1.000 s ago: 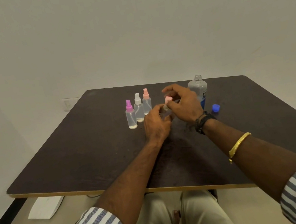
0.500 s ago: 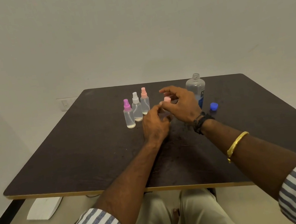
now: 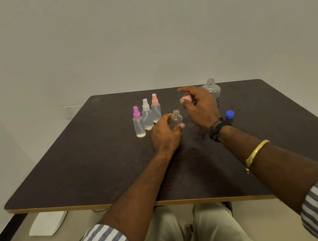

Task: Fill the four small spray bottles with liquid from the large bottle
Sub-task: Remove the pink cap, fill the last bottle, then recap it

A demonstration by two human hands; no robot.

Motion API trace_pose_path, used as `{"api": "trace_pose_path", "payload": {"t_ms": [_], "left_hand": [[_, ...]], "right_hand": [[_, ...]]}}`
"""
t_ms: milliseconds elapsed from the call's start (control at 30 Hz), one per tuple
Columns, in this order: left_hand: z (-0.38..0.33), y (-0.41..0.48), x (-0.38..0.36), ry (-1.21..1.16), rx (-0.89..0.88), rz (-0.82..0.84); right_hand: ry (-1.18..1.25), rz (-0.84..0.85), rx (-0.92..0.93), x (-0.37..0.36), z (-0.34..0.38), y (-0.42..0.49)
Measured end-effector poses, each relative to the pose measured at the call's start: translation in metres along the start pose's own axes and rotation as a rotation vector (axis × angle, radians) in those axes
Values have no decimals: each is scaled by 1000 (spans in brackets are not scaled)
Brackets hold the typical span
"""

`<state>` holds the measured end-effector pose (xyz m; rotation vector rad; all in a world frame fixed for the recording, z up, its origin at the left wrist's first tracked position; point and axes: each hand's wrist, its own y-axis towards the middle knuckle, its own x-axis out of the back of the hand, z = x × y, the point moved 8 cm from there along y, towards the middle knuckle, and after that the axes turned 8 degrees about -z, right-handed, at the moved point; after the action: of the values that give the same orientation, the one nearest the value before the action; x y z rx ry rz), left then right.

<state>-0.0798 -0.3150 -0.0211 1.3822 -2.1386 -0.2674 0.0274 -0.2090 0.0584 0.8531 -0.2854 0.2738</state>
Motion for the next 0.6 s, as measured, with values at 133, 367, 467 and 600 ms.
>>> {"api": "trace_pose_path", "payload": {"t_ms": [133,367,467,600], "left_hand": [[0,1,2,-7,-3,-27],[-4,-1,-2,-21,-11,-30],[-5,-2,-4,-18,-15,-30],[-8,-2,-6,-11,-20,-28]], "right_hand": [[-118,-4,-36,5,-15,-5],[-199,38,-98,9,-35,-16],[-301,100,-127,8,-43,-22],[-372,179,-218,7,-57,-30]]}}
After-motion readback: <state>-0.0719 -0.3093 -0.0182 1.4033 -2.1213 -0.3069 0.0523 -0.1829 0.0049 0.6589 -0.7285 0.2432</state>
